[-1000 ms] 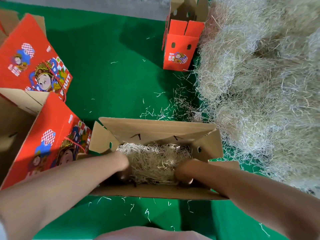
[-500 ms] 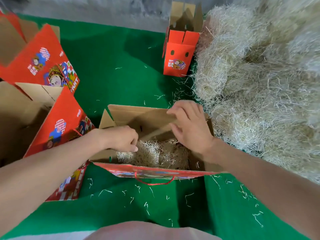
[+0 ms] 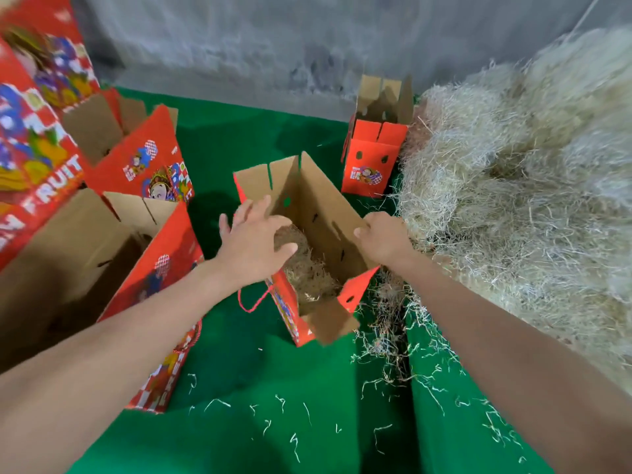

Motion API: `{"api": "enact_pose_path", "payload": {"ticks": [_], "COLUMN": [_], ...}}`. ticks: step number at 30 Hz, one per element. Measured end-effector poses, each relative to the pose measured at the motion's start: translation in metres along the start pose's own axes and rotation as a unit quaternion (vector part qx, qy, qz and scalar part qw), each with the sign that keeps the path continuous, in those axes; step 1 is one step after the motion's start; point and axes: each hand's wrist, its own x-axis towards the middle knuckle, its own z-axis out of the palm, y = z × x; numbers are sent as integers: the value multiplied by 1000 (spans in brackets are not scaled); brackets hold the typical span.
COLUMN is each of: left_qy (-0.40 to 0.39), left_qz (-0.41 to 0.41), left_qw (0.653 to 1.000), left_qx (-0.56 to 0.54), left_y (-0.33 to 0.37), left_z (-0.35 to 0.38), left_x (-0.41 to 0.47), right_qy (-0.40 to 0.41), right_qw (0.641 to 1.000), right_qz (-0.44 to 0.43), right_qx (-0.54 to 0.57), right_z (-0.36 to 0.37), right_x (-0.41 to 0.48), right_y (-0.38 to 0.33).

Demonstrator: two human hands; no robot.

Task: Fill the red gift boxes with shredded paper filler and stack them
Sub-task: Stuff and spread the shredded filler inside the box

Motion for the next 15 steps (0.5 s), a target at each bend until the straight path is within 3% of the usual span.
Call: {"api": "enact_pose_path", "payload": {"ticks": [3,6,8,11,13,15], "left_qy": [-7,-17,-10,1,20,51], "left_qz": [-72,-80,-72,-81,-85,-85], "left_qw": [986,974,968,959,956,955], "left_qx": [-151,-212,-240,-272,-280,-279], "left_y": [-1,-10,-13,-14,-13,-13], "left_z": [10,20,21,23,25,23], "left_x": [-3,-3,-2,-1,1,5], "right_qy": [25,125,80,-58,-83,-53], "right_qw": [997,975,956,939,937,951], "right_qz": [-30,-186,-265,-249,-241,-238], "right_qx": [71,-9,-101,-229,-238,-191], "right_z": [1,1,7,32,45,52], "right_x": [-10,-37,-56,-67,-66,-61], "right_y": [-13,-13,-9,-4,-4,-10]}}
